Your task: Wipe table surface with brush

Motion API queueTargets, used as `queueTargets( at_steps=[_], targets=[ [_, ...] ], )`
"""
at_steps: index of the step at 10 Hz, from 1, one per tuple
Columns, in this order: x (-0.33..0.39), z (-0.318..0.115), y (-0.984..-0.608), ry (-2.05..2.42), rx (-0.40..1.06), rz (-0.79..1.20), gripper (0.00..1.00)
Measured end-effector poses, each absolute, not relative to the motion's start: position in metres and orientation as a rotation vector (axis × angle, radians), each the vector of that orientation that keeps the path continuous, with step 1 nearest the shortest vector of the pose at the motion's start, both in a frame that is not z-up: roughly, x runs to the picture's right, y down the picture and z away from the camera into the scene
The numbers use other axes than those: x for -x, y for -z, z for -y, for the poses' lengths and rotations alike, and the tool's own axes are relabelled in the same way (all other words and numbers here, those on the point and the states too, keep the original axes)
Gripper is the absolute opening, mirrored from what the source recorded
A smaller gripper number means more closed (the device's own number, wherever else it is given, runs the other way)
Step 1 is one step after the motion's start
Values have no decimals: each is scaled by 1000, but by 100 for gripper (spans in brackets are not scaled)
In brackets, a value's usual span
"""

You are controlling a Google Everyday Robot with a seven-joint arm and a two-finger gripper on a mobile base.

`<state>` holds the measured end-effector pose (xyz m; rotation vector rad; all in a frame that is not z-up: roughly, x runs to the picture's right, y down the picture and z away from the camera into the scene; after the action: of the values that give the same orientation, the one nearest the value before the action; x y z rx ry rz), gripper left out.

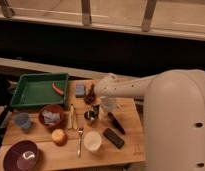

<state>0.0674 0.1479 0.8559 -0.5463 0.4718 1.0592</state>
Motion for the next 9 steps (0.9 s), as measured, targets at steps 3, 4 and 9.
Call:
queueTargets(
  at_steps=[3,4,9],
  targets=[
    [-68,-161,-867,-1056,568,-494,55],
    [-70,-165,-869,-1058,579,-501,41],
    [-73,-178,-867,-1075,634,-474,0]
  ],
)
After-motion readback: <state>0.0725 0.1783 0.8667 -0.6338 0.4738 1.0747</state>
